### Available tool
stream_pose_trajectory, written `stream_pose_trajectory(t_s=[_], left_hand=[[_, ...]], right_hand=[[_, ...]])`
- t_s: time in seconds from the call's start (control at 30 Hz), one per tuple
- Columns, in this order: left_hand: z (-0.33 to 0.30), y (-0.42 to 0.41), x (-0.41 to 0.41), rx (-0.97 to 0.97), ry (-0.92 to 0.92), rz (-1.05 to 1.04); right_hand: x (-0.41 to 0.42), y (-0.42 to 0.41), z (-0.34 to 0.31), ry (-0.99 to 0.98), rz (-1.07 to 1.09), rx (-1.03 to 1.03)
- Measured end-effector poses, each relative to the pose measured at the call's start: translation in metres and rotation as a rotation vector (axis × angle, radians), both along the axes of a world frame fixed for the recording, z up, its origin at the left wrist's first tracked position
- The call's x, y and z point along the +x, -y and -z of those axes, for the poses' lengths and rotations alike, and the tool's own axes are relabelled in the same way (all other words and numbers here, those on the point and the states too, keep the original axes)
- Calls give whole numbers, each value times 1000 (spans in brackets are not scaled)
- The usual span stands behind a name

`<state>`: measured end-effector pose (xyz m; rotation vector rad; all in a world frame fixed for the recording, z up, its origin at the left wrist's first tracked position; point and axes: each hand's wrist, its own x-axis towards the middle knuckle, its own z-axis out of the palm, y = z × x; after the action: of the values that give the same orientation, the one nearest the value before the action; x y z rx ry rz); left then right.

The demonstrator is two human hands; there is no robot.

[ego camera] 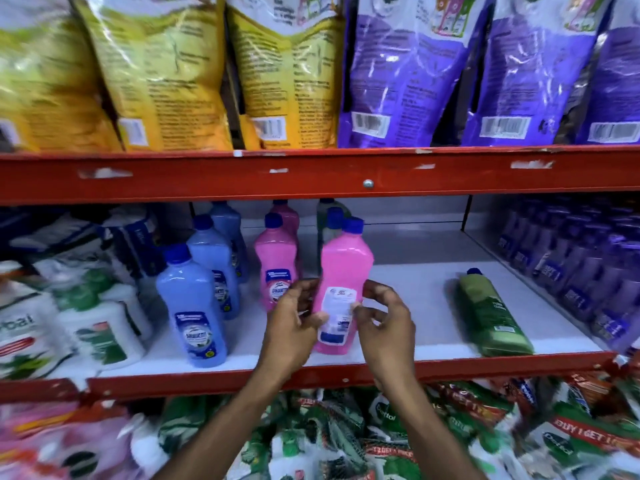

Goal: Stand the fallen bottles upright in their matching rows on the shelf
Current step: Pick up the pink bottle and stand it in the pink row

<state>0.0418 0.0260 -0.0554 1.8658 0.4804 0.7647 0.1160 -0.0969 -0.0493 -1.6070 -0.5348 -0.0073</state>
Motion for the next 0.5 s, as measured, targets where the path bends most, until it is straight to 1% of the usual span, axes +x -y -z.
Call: stream_pose_trajectory(t_s=[0.1,0.23,0.37,0.5], left_hand=[[9,-25,-24,75,-14,-145],[15,-42,-38,141,-28,-268],[22,-46,-39,162,-56,-334],[24,-50,-37,161,-94,-300]], right_hand=[[-22,-36,4,63,-19,-24],[-35,-70,11,74,-25,-21],[-35,-84,20,64,-32,-31],[-34,-84,32,113,4,-16]])
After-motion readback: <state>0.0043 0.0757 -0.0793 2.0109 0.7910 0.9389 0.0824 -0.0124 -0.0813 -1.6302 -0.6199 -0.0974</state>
